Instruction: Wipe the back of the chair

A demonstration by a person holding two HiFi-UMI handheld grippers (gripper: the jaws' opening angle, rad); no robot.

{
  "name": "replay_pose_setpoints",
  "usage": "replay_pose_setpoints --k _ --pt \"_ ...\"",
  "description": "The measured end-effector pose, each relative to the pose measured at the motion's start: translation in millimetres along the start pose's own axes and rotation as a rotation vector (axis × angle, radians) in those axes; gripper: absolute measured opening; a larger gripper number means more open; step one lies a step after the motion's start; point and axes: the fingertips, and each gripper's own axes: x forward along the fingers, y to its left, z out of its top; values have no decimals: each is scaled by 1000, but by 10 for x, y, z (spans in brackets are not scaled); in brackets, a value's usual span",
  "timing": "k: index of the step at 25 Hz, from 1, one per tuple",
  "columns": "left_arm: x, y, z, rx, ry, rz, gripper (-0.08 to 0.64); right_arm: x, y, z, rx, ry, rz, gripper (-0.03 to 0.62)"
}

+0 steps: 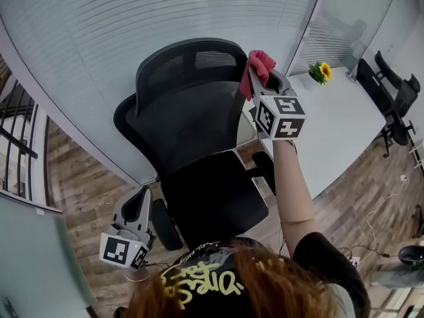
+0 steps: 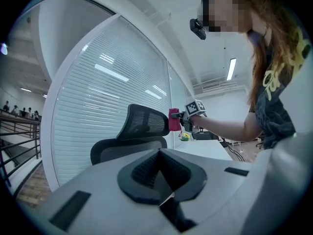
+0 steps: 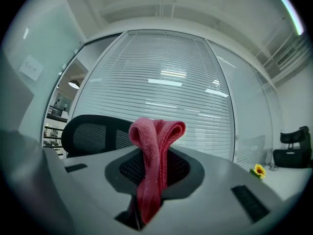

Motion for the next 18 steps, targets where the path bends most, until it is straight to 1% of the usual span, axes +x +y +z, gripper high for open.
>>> replay_pose_setpoints --k 4,7,11,14,18 --pt "-21 31 -8 -27 -2 -7 -6 93 -49 -4 22 12 -31 66" --pt "-19 53 -8 -26 -2 -8 -6 160 -19 -7 32 14 -43 66" --pt "-27 44 -16 -21 11 -23 -6 240 61 13 56 4 -49 66" --pt "-51 73 -34 -21 23 -20 -6 293 122 29 65 -4 -55 66" --pt "-85 111 -49 -14 34 -15 -6 366 240 70 72 -11 -40 66"
